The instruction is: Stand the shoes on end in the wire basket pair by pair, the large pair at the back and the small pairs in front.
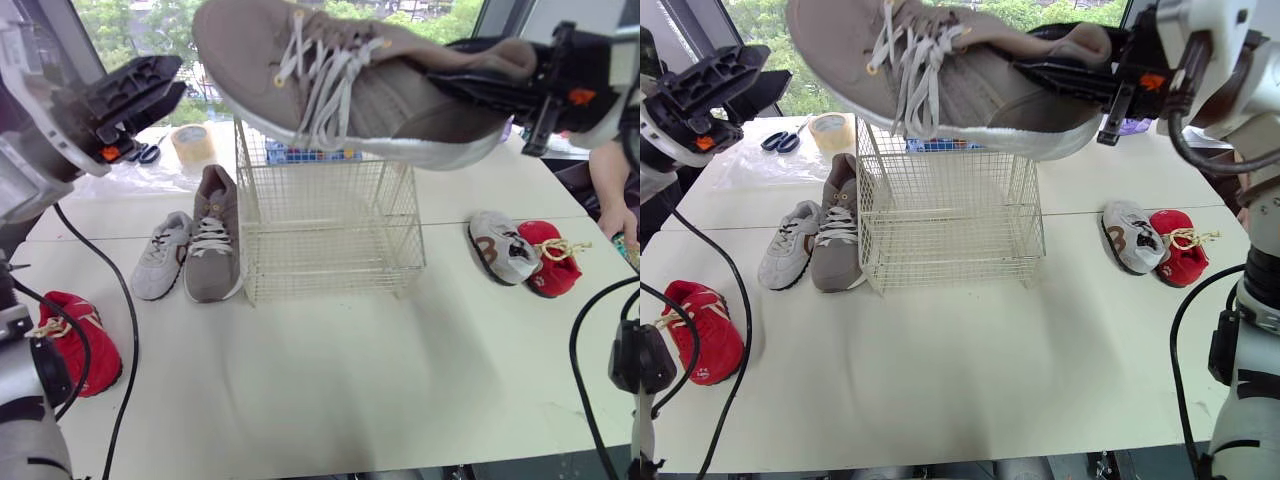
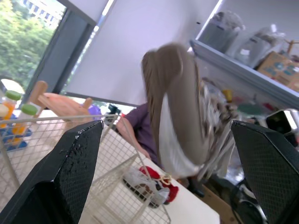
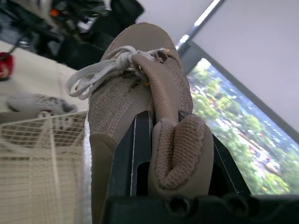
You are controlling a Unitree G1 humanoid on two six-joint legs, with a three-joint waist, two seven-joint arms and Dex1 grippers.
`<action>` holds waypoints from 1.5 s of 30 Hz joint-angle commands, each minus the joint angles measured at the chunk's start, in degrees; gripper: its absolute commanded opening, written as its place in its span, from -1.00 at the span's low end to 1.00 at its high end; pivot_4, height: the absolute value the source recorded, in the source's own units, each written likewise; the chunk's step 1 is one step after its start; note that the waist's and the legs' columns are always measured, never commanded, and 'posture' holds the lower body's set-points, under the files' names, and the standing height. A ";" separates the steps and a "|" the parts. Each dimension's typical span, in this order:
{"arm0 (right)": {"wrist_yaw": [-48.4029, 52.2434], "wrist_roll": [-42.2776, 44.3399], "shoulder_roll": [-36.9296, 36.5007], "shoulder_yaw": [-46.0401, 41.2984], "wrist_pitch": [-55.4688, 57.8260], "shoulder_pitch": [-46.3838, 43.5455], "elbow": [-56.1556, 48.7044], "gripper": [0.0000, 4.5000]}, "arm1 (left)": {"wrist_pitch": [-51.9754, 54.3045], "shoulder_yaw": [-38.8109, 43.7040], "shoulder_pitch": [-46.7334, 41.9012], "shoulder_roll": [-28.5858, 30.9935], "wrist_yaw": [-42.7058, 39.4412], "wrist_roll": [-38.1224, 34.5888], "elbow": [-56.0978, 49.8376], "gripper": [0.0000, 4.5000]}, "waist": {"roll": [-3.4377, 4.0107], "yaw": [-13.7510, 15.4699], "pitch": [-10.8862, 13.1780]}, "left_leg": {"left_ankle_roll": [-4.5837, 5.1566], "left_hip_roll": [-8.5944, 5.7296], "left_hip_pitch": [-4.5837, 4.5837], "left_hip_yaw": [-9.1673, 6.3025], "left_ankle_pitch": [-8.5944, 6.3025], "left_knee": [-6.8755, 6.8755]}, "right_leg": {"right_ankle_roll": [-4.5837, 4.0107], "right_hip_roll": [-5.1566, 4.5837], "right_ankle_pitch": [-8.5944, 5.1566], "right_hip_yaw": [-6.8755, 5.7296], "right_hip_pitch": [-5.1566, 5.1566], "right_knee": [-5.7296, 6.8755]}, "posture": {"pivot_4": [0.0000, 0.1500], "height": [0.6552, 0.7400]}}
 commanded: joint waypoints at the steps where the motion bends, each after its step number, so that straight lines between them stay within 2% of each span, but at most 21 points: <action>1: 0.78 -0.37 0.70 -1.50 -3.49 -1.08 0.57 -0.86 | 0.97 -0.81 -3.03 0.17 -4.02 3.23 0.42 1.00 | 0.00 -0.04 0.00 | 0.00 0.00 0.00 0.00 0.00 0.00 | 0.00 0.00 0.00 0.00 -0.01 0.01 | 1.00 1.00; 8: 2.16 0.00 1.84 -0.29 -3.99 -0.46 -1.01 -0.86 | 4.94 -4.32 -6.07 -1.02 -12.42 7.87 2.85 1.00 | 0.00 -0.06 0.00 | -0.01 0.00 -0.01 0.01 0.01 0.00 | 0.00 0.02 0.00 0.00 -0.05 0.04 | 1.00 1.00; 12: 2.54 0.24 1.93 0.25 -3.66 -0.15 -1.78 -0.86 | 5.40 -5.04 -7.99 -1.59 -15.70 10.92 4.65 0.53 | 0.00 -0.09 0.00 | -0.01 0.01 -0.06 0.02 0.01 0.00 | 0.00 0.05 0.00 0.00 -0.11 0.06 | 1.00 1.00; 15: 2.37 -0.25 2.21 0.60 -3.91 0.33 -1.97 -0.86 | 6.33 -4.99 -8.62 -2.16 -17.17 12.29 4.71 -0.16 | 0.00 -0.09 0.00 | -0.01 0.01 -0.07 0.02 0.01 0.00 | 0.00 0.04 0.00 0.00 -0.13 0.06 | 1.00 1.00; 17: 2.16 -0.07 2.35 0.64 -3.60 0.44 -2.44 -0.86 | 6.89 -4.52 -8.57 -2.52 -17.59 12.89 4.58 -0.51 | 0.00 -0.07 0.00 | -0.01 0.02 -0.07 0.02 0.01 0.00 | 0.00 0.04 0.00 0.00 -0.13 0.06 | 1.00 1.00; 19: 1.85 0.45 2.57 0.50 -2.95 0.38 -2.93 -0.86 | 7.11 -4.07 -8.33 -2.90 -17.52 13.51 4.23 -0.75 | 0.00 -0.07 0.00 | -0.01 0.03 -0.08 0.01 0.01 0.00 | 0.00 0.04 0.00 0.00 -0.14 0.07 | 1.00 1.00; 24: 0.66 0.19 3.65 0.40 -2.22 0.34 -1.50 -0.86 | 6.94 -2.06 -8.34 -4.37 -14.79 14.42 4.84 -0.78 | 0.00 -0.05 0.00 | -0.01 0.03 -0.09 0.01 0.01 0.02 | 0.00 0.02 0.00 0.00 -0.14 0.07 | 1.00 1.00; 26: -0.90 1.72 4.81 -0.47 0.07 0.44 -0.32 -0.40 | 6.96 0.58 -7.67 -5.64 -11.85 13.40 4.60 -0.78 | 0.00 -0.03 0.00 | -0.01 0.03 -0.09 0.01 0.01 0.04 | 0.01 0.02 0.00 0.00 -0.14 0.08 | 1.00 1.00; 27: -2.05 2.57 5.39 -1.25 1.31 0.33 0.44 -0.25 | 7.04 2.05 -7.23 -6.33 -10.18 12.72 4.30 -0.78 | 0.00 -0.03 0.00 | -0.01 0.03 -0.09 0.01 0.01 0.05 | 0.01 0.01 0.00 0.01 -0.14 0.09 | 1.00 1.00; 32: -11.99 8.39 8.24 -9.68 8.33 -0.26 7.11 0.88 | 4.41 11.06 -1.66 -10.72 0.91 9.01 -1.69 -0.78 | -0.01 -0.01 -0.01 | -0.05 0.07 -0.17 -0.01 0.02 0.17 | 0.02 -0.13 0.02 0.03 -0.16 0.13 | 1.00 1.00; 33: -13.97 9.59 8.94 -11.55 9.23 0.10 8.48 0.97 | 3.54 12.97 -0.73 -11.96 3.59 7.62 -3.02 -0.78 | -0.01 0.00 -0.01 | -0.06 0.08 -0.19 -0.01 0.03 0.19 | 0.02 -0.15 0.02 0.03 -0.17 0.13 | 1.00 1.00; 37: -28.49 18.34 17.76 -21.32 14.04 2.69 15.52 0.97 | -3.88 20.00 3.12 -21.12 17.99 -1.53 -11.63 -0.78 | -0.13 0.15 -0.08 | -0.07 0.13 -0.25 -0.03 0.02 0.32 | 0.04 -0.19 0.04 0.03 -0.17 0.18 | 1.00 1.00; 40: -35.73 24.37 26.40 -22.41 16.86 5.53 12.67 0.97 | -10.41 19.48 5.56 -29.65 25.48 -6.41 -19.43 -0.78 | -0.22 0.12 -0.14 | -0.31 0.16 -0.30 -0.03 0.14 0.49 | 0.07 -0.24 0.07 0.03 -0.13 0.20 | 1.00 1.00; 42: -40.54 27.13 32.26 -21.46 17.16 6.17 9.89 0.97 | -13.99 17.90 6.66 -33.81 27.78 -6.88 -22.71 -0.78 | -0.22 0.00 -0.14 | -0.31 0.15 -0.31 0.00 0.14 0.54 | 0.13 -0.24 0.11 0.04 -0.13 0.23 | 1.00 1.00; 45: -43.81 30.75 42.30 -16.00 17.39 6.22 4.94 0.97 | -19.09 14.86 6.64 -38.04 26.91 -3.57 -23.54 -0.78 | -0.20 -0.02 -0.13 | -0.31 0.14 -0.31 0.04 0.14 0.60 | 0.15 -0.19 0.13 0.07 -0.19 0.38 | 1.00 1.00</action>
